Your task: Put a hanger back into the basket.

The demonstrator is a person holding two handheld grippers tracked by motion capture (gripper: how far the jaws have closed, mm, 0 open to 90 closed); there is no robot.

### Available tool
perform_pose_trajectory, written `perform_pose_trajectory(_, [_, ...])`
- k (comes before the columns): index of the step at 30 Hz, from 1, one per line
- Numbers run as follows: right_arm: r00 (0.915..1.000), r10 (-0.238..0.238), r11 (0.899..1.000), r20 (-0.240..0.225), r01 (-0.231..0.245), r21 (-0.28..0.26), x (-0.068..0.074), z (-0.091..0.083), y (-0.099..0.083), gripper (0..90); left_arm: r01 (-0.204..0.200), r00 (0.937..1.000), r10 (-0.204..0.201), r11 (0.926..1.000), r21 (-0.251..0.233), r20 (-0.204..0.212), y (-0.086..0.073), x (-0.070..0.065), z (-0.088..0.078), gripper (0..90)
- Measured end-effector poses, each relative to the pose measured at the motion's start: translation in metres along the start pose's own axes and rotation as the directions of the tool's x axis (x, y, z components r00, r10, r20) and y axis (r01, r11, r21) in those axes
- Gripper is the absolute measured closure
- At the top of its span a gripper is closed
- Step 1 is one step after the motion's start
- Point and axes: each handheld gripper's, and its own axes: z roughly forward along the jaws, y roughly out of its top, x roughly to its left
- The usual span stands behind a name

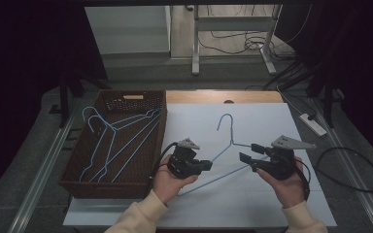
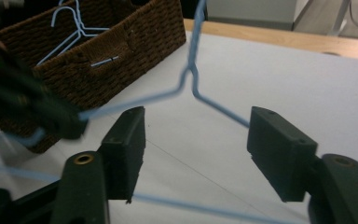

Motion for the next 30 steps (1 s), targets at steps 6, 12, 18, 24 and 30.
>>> perform_pose_trajectory(6, [1.0000, -0.009, 0.998, 0.001, 0.009, -0.063, -0.010, -0.022, -0.016, 31.4, 0.003, 1.0000, -0.003, 0.9978, -0.067, 0.002, 0.010, -0.003, -0.038, 87.1])
perform_pose_trajectory(12, [0.9999, 0.001, 0.999, 0.011, 0.000, -0.045, -0.024, -0.026, -0.029, 29.8, 0.011, 0.9999, -0.011, 0.9908, -0.135, -0.002, 0.013, 0.009, -0.088, 87.1])
perform_pose_trajectory(18, [0.9997, -0.012, 1.000, 0.021, 0.012, 0.013, -0.030, -0.017, -0.042, 29.3, 0.010, 0.9987, -0.020, 0.9803, -0.197, -0.047, 0.001, 0.028, -0.138, 87.1])
perform_pose_trajectory(24, [0.9997, -0.006, 0.998, 0.026, 0.004, 0.067, -0.034, -0.008, -0.051, 29.3, 0.041, 0.9932, -0.068, 0.9622, -0.269, -0.094, -0.023, 0.054, -0.184, 87.0])
perform_pose_trajectory(30, [0.9990, -0.024, 0.995, 0.039, 0.020, 0.100, -0.033, -0.002, -0.054, 29.4, 0.081, 0.9834, -0.128, 0.9433, -0.322, -0.128, -0.054, 0.082, -0.220, 87.1])
